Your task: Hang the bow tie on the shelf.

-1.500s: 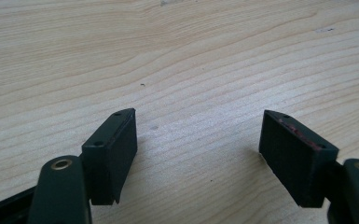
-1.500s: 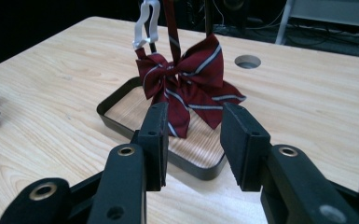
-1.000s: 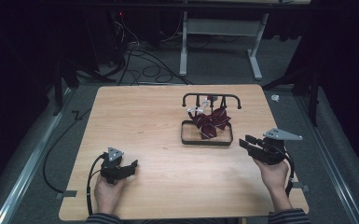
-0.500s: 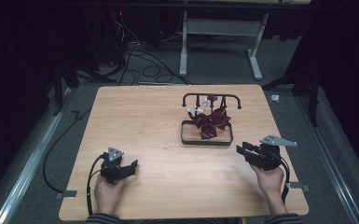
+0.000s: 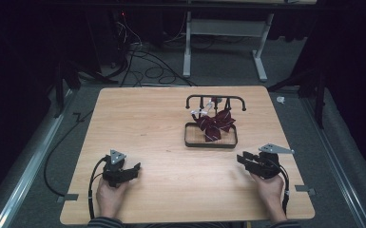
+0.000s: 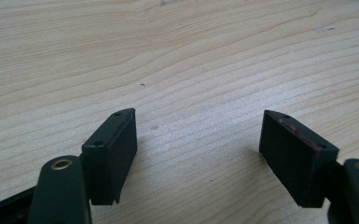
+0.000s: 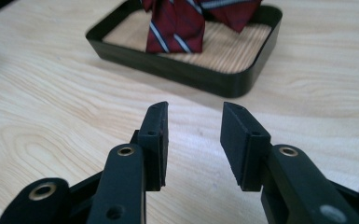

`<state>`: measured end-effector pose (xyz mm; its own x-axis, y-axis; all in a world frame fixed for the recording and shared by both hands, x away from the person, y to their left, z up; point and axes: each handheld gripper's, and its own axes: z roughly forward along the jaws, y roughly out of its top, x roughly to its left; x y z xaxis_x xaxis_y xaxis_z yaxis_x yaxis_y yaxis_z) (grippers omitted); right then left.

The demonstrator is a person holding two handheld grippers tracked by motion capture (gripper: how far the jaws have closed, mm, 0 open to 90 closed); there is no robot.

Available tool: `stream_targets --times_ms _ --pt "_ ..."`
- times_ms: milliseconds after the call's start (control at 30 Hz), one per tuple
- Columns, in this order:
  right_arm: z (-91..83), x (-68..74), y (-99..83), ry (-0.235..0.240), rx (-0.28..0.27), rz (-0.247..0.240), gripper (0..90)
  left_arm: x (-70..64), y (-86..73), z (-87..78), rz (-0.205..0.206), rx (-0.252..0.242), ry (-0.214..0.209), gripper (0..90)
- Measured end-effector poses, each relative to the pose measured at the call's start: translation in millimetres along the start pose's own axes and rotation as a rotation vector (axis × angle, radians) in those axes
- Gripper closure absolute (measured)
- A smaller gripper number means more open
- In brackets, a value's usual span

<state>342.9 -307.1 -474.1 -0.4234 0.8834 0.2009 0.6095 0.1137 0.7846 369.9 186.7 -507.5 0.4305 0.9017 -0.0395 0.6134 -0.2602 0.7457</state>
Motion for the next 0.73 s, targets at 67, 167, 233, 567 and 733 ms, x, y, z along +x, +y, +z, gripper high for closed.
stream_targets --times_ms 67,167,233,567,733 --pt "4.4 1.4 -4.0 -0.013 0.017 -0.016 63.7 0.0 0.0 0.0 0.000 0.000 0.000 28.2" --pt "10.7 2.6 -10.4 -0.031 0.040 -0.028 63.5 -0.1 0.0 0.0 0.001 0.000 0.001 28.2" --pt "14.8 2.9 -14.5 -0.040 0.055 -0.031 63.4 -0.2 0.0 0.0 0.002 0.001 0.001 28.2" --pt "23.6 11.5 -20.0 -0.103 0.092 -0.108 60.9 -0.6 0.0 0.2 0.004 0.001 0.003 28.2" --pt "25.1 17.8 -20.8 -0.142 0.099 -0.162 60.5 -0.3 -0.1 -0.1 0.001 0.000 0.001 28.4"
